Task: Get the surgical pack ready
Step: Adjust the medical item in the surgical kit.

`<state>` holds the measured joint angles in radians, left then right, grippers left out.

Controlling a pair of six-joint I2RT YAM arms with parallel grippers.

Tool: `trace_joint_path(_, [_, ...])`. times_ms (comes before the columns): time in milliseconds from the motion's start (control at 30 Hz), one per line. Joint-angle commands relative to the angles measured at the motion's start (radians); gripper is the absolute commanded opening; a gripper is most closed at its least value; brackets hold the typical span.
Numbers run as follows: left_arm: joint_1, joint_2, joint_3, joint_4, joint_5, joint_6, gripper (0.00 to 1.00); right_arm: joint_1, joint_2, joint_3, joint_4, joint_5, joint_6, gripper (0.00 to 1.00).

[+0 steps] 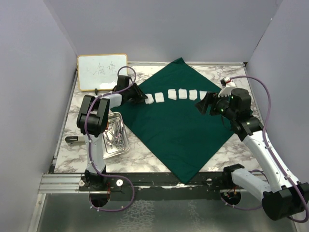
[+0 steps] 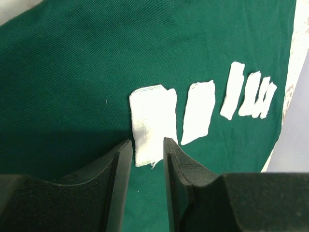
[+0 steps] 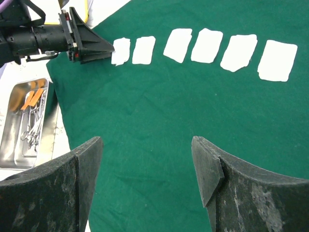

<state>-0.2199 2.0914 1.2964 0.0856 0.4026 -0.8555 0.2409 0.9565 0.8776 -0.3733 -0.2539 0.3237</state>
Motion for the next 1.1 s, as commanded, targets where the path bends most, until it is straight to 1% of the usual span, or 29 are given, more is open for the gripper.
trace_joint_path(0, [0.002, 0.028, 0.004, -0.011, -0.054, 0.007, 0.36, -0.002, -0.017, -0.007, 0.021, 0.013, -0.005, 0.75])
trace_joint_path(367, [0.000, 0.070, 0.015, 0.008, -0.048, -0.005, 0.38, -0.003, -0.020, -0.013, 0.025, 0.016, -0.003, 0.75])
trace_joint_path(700, [0.002, 0.059, 0.010, -0.026, -0.097, 0.021, 0.40, -0.003, -0.022, -0.015, 0.031, 0.018, -0.003, 0.75])
trace_joint_path(833, [0.001, 0.083, 0.008, 0.034, -0.032, 0.022, 0.38, -0.002, -0.021, -0.012, 0.030, 0.017, -0.003, 0.75])
trace_joint_path(967, [0.002, 0.089, -0.013, 0.100, 0.003, -0.007, 0.30, -0.003, -0.021, -0.013, 0.027, 0.016, -0.003, 0.75])
trace_joint_path(1067, [0.002, 0.078, -0.032, 0.127, 0.006, -0.017, 0.26, -0.002, -0.023, -0.013, 0.025, 0.015, -0.002, 0.75])
